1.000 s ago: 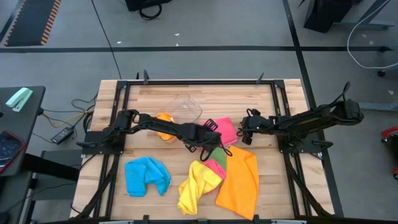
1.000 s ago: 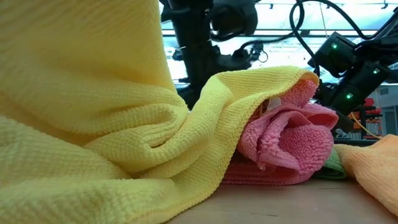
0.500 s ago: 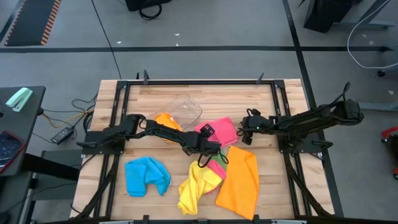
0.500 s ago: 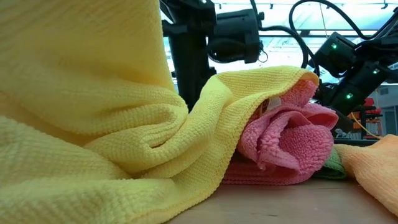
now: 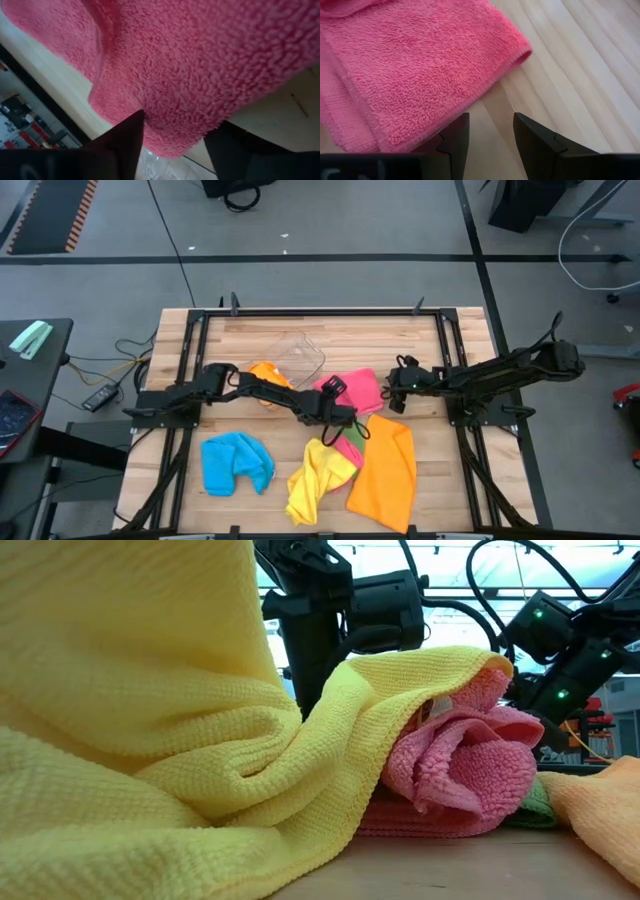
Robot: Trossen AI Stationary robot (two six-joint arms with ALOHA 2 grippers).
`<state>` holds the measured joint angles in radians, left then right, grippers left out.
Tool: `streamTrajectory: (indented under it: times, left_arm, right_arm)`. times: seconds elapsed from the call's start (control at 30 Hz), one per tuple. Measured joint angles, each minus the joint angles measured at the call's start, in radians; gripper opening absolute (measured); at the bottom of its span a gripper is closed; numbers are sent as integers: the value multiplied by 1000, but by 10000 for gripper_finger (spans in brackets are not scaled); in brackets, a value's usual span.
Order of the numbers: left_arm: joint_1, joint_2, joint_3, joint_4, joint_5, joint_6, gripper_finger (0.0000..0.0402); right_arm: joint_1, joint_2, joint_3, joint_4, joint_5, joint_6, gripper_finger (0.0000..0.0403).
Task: Fold microfiber towels
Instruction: Fold the pink microfiber towel
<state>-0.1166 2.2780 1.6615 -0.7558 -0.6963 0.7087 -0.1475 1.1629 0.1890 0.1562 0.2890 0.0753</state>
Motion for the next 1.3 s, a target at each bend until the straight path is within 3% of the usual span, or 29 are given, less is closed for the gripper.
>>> streamTrajectory:
  times: [0.4,0.5,0.57,0.73,0.9,1.03,1.3]
  left_arm:
    - [3,0,0,-14,125,64,29]
    - [3,-1,1,-35,131,132,12]
    - [6,-8,2,-42,157,188,19]
    - [33,-39,-1,-7,267,263,85]
    - [47,-66,15,9,278,190,148]
    - [38,-100,41,2,344,159,188]
    - [69,-130,43,5,427,50,216]
  right_arm:
    - [0,0,0,-3,-2,-27,161]
    - [0,0,0,-5,-2,-34,161]
    - [0,0,0,-5,-2,-41,161]
    - [0,0,0,-7,-2,-42,161]
    - [0,0,0,-23,-2,-43,161]
    - [0,-1,0,-27,-2,-48,161]
    - [0,-1,26,-26,20,-48,161]
